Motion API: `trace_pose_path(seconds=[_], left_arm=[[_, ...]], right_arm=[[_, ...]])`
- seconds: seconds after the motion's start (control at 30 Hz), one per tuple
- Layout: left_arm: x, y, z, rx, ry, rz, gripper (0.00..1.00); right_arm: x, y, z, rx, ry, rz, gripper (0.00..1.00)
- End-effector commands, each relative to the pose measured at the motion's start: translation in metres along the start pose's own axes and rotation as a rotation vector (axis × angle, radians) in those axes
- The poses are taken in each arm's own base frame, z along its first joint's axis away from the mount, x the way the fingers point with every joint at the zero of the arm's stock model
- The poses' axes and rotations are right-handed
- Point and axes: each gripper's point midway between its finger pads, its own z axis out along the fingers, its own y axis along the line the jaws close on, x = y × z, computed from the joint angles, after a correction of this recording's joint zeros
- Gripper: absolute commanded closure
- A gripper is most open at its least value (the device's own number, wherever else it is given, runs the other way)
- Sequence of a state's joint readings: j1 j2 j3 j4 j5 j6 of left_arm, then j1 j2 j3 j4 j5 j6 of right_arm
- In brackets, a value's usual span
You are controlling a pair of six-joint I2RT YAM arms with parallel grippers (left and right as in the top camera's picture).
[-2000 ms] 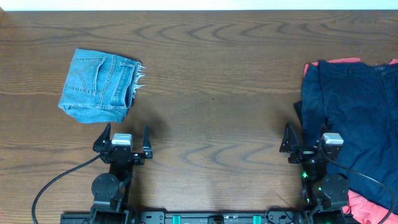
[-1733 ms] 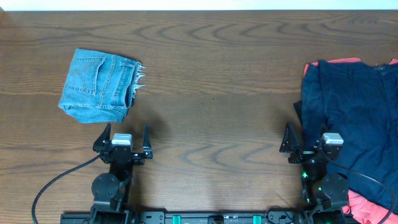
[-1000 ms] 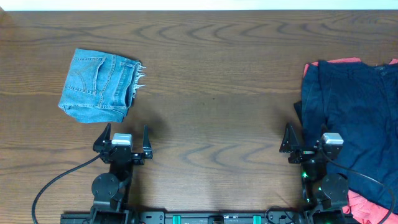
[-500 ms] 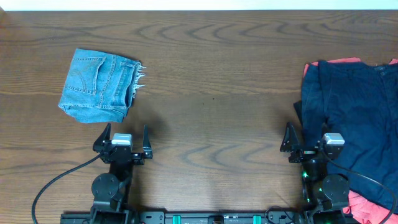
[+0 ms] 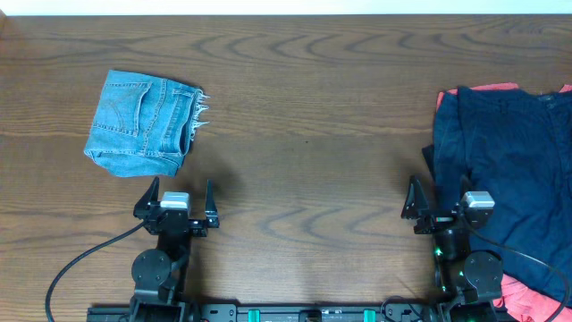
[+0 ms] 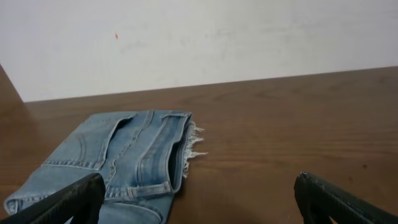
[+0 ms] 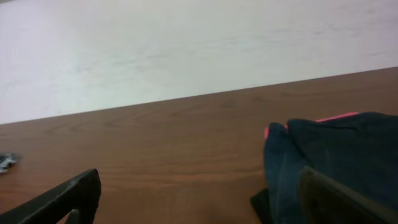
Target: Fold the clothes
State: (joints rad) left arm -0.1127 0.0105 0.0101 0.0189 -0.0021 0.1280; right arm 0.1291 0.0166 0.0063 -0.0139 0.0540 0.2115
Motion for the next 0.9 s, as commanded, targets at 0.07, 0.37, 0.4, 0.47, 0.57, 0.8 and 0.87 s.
trace_pose_path(seconds=[0.07, 0.37, 0.4, 0.47, 0.57, 0.8, 0.87], left_arm=[[-0.030, -0.011, -0.005, 0.073, -0.085, -0.010, 0.02], [-0.102, -0.008, -0.020, 0.088, -0.086, -0.010, 0.02], [-0.104, -0.008, -0.018, 0.090, -0.047, -0.010, 0.02], [-0.107, -0.009, -0.012, 0.095, 0.040, -0.009, 0.02], [-0.111, -0.009, -0.001, 0.105, 0.164, -0.009, 0.02], [-0.126, -0.016, 0.026, 0.149, 0.452, -0.042, 0.02], [-0.128, -0.021, 0.031, 0.176, 0.542, -0.056, 0.02]], right_arm=[[-0.019, 0.023, -0.005, -0.121, -0.026, 0.000, 0.01], [-0.045, 0.043, -0.012, -0.175, 0.127, 0.005, 0.01], [-0.047, 0.044, -0.011, -0.172, 0.161, 0.008, 0.01], [-0.053, 0.046, -0.005, -0.160, 0.230, 0.012, 0.01], [-0.063, 0.049, 0.007, -0.142, 0.318, 0.018, 0.01], [-0.068, 0.055, 0.041, -0.079, 0.676, 0.046, 0.01], [-0.063, 0.055, 0.052, -0.052, 0.805, 0.049, 0.01]])
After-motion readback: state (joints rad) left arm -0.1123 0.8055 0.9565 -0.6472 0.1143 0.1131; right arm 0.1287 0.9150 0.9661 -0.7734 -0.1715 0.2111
